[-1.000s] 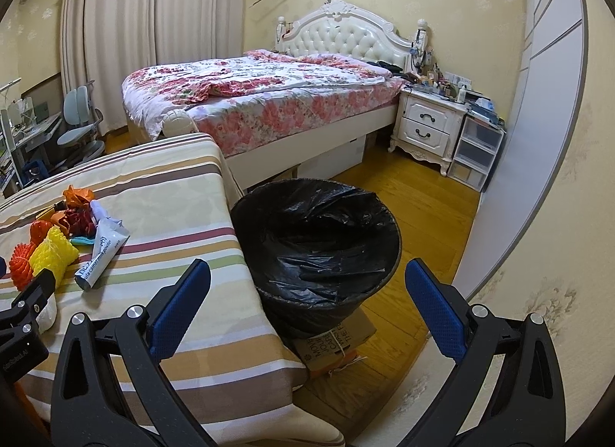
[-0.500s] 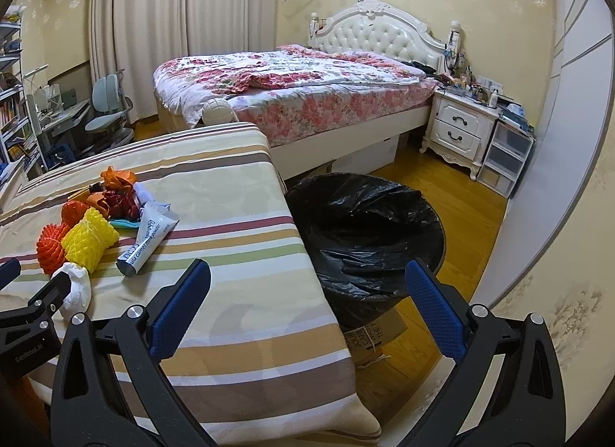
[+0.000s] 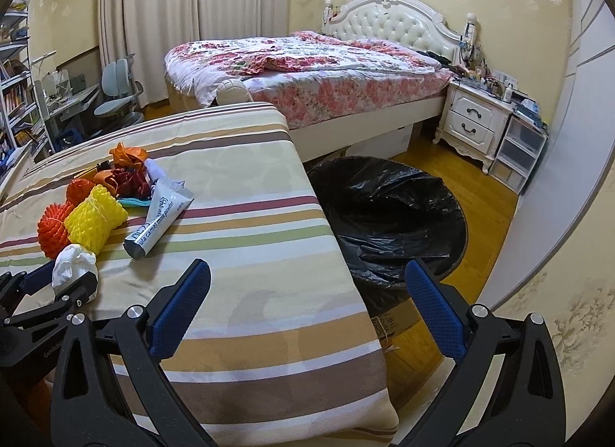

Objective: Collect trash
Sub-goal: 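Grasp the white crumpled tissue with the left tool while the right tool approaches the white tube, then grasp the white-blue tube with the right tool while the left tool lifts the tissue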

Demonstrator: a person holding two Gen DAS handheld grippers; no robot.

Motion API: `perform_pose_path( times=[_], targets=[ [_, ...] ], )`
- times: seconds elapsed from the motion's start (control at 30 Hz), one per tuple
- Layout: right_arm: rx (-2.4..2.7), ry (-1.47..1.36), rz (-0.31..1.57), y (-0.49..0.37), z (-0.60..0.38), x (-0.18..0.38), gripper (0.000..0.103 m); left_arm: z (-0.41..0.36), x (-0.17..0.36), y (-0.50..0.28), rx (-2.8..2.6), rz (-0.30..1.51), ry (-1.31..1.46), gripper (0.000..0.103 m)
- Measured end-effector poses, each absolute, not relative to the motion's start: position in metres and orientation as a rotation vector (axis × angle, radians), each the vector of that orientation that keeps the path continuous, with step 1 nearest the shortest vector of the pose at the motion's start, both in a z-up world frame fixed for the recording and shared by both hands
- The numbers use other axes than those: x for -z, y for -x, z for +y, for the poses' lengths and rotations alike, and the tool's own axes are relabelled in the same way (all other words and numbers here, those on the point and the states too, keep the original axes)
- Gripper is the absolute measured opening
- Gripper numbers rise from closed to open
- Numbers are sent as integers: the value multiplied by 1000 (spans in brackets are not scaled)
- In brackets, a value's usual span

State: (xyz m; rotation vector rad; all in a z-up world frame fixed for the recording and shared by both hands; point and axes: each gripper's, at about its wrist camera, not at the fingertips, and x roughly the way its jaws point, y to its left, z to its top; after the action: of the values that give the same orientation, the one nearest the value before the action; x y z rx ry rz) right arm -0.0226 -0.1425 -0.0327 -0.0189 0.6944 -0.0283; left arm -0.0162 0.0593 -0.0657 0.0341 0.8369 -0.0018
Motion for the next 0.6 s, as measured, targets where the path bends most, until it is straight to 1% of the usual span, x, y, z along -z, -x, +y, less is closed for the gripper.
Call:
perform_pose_path(
  times=[0.1,0.13,0.17,0.33,0.6],
  targets=[
    [18,26,705,19,-138,36,99,57,70,16,51,854,-24,46],
    [16,28,706,19,-137,37,99,57,70,17,50,847,-25,39],
    [14,32,707,19,-136,37,99,57,69,19,56,843,-27,37],
    [-1,41,708,16,-126,37,99,64,61,27,83,832,-1,36],
    [-53,53,702,9,-106,31,98,79,34,41,39,738,-10,36]
  ],
)
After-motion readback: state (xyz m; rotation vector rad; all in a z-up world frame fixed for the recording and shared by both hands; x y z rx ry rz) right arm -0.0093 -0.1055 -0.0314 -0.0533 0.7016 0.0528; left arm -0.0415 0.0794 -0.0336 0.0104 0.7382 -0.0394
